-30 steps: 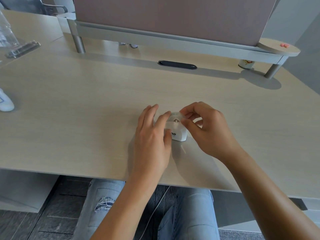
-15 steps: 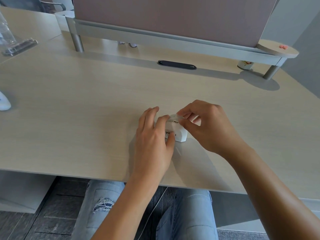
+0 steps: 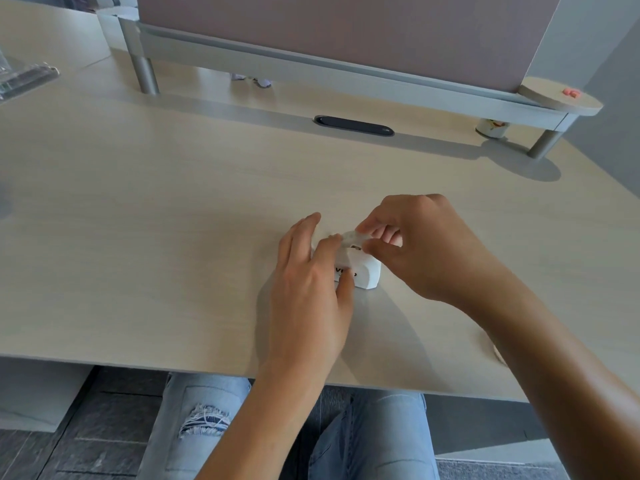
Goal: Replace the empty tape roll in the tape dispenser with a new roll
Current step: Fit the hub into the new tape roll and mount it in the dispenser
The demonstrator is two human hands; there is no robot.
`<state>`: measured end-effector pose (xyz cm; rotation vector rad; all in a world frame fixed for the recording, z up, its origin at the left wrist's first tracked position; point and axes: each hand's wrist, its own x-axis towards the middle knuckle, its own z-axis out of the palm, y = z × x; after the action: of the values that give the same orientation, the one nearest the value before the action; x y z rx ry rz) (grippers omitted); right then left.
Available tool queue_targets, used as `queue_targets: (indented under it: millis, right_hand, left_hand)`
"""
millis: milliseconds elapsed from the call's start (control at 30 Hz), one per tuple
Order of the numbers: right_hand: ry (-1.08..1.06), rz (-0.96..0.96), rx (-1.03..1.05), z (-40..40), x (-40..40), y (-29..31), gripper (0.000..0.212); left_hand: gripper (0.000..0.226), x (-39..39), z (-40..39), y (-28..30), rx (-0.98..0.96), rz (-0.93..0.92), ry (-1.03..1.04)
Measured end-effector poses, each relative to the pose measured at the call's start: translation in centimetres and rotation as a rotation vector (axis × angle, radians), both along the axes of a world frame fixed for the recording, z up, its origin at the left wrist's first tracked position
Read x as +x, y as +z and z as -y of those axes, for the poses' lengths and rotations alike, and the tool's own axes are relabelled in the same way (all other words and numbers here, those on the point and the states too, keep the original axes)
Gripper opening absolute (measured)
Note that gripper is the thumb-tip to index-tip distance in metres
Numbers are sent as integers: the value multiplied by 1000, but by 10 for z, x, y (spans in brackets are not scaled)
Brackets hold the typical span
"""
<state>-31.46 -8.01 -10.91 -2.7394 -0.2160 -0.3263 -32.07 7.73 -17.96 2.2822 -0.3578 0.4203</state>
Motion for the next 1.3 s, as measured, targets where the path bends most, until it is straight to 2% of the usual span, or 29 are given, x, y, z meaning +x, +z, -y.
queue_targets:
  millis: [167, 300, 533, 833, 967, 1133, 1300]
  right_hand:
    - [-1, 19, -81, -9, 2, 0, 14]
    - [-13, 51, 36, -6, -3, -5, 17]
    - [-110, 121, 425, -8, -10, -25, 30]
    - [-23, 152, 582, 6, -16, -35, 26]
    - [11, 164, 602, 9, -15, -40, 27]
    - [43, 173, 612, 12, -12, -43, 29]
    - [35, 162, 543, 10, -8, -42, 29]
  left_hand:
    - [41, -1, -3, 1, -45, -20, 6]
    - [56, -4, -3, 1, -80, -16, -16]
    - [19, 10, 7, 11, -180, 80, 90]
    - [14, 9, 13, 29, -106, 50, 161]
    - [10, 10, 18, 43, -100, -40, 213]
    - [17, 12, 26, 63, 58, -111, 306]
    - [19, 17, 26, 66, 171, -127, 283]
